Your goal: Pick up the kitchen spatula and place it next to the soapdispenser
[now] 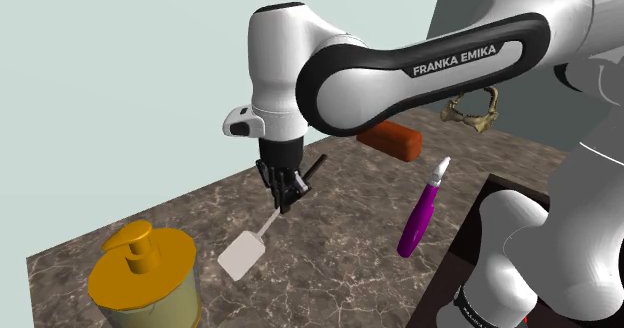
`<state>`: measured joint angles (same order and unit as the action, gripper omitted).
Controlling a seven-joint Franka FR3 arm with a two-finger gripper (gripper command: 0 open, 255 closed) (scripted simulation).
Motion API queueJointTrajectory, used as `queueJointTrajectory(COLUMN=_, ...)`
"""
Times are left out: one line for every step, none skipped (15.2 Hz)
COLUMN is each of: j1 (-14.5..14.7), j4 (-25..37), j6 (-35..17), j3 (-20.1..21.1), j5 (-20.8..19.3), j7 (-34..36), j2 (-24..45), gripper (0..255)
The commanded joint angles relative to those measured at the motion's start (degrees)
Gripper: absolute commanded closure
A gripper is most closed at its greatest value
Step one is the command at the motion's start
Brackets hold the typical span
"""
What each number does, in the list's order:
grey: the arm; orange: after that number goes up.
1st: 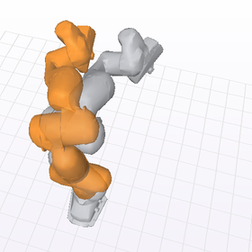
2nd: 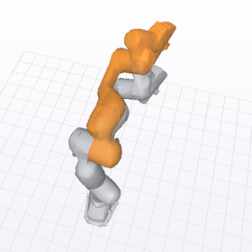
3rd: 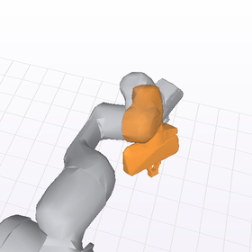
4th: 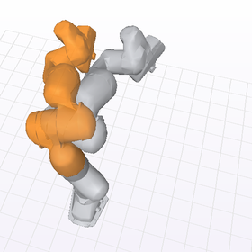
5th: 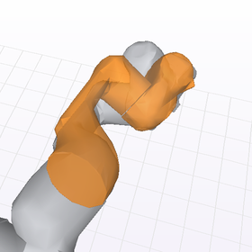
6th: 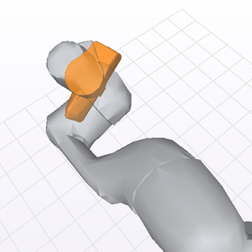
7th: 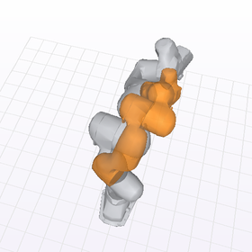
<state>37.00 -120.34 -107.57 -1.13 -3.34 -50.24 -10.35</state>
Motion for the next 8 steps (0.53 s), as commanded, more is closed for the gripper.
queueJointTrajectory(j1=-0.06, j4=-1.36, j6=-1.6, j3=-0.08, j5=-0.05, j7=-0.03, j2=0.21, gripper=255)
queueJointTrajectory(j1=-0.06, j4=-1.97, j6=-2.37, j3=-0.08, j5=-0.06, j7=0.0, j2=0.36, gripper=255)
queueJointTrajectory(j1=-0.06, j4=-2.57, j6=-3.14, j3=-0.09, j5=-0.08, j7=0.04, j2=0.54, gripper=255)
queueJointTrajectory(j1=-0.07, j4=-3.16, j6=-3.91, j3=-0.1, j5=-0.09, j7=0.08, j2=0.72, gripper=255)
queueJointTrajectory(j1=-0.07, j4=-3.74, j6=-4.68, j3=-0.1, j5=-0.11, j7=0.11, j2=0.92, gripper=255)
queueJointTrajectory(j1=-0.08, j4=-4.3, j6=-5.46, j3=-0.11, j5=-0.12, j7=0.15, j2=1.12, gripper=255)
queueJointTrajectory(j1=-0.08, j4=-4.86, j6=-6.23, j3=-0.12, j5=-0.14, j7=0.19, j2=1.35, gripper=255)
queueJointTrajectory(j1=-0.09, j4=-5.4, j6=-7.0, j3=-0.12, j5=-0.16, j7=0.22, j2=1.58, gripper=255)
